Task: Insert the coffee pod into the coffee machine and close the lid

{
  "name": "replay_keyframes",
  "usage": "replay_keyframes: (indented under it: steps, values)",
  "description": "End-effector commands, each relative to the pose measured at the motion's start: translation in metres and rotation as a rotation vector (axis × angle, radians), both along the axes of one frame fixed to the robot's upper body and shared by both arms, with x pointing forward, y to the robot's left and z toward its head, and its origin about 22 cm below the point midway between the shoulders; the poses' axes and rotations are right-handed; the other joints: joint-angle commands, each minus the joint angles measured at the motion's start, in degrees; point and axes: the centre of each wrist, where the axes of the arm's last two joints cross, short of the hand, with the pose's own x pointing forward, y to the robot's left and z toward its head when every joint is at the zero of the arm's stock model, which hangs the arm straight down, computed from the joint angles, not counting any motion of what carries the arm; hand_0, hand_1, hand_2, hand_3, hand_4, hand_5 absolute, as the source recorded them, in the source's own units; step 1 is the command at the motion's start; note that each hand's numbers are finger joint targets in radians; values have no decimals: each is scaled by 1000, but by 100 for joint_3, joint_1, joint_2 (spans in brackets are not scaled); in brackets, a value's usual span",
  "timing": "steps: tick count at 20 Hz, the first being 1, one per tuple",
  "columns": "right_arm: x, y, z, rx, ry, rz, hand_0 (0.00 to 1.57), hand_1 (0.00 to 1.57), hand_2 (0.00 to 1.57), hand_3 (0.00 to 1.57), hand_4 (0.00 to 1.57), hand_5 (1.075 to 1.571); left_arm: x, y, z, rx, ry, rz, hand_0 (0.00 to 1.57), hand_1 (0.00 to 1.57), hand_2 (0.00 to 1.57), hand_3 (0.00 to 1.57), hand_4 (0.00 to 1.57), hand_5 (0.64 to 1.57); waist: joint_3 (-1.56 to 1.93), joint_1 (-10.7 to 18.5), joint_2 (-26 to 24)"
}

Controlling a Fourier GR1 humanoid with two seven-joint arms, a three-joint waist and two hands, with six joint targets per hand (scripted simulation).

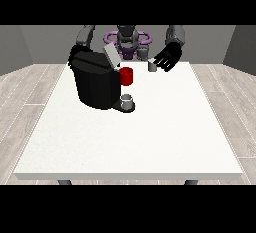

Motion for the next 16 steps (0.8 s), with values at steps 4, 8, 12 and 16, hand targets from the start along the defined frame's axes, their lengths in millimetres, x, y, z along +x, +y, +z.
replay_keyframes:
  steps: [4, 8, 12, 16]
  values:
    - [8, 13, 14, 10, -51, 53, 0, 0, 0, 0, 495, 1571, 13, -4, 67, -27, -87, 44, 1248, 1248, 1292, 1237, 515, 1571, 0, -359, 238]
    - [18, 13, 35, 4, -89, 46, 0, 0, 0, 0, 521, 1571, 15, 6, 97, -70, -93, 48, 1239, 1239, 1262, 1198, 476, 1571, -1, -389, 292]
    - [12, 8, 10, -35, -40, 21, 0, 0, 0, 0, 492, 1571, 20, -45, 82, -44, -71, 4, 1264, 1264, 1319, 1251, 516, 1571, 2, -353, 199]
    - [10, 23, 43, -32, -80, 59, 0, 0, 0, 0, 509, 1571, 17, 4, 97, -17, -111, 91, 1262, 1262, 1313, 1244, 507, 1571, -2, -779, 419]
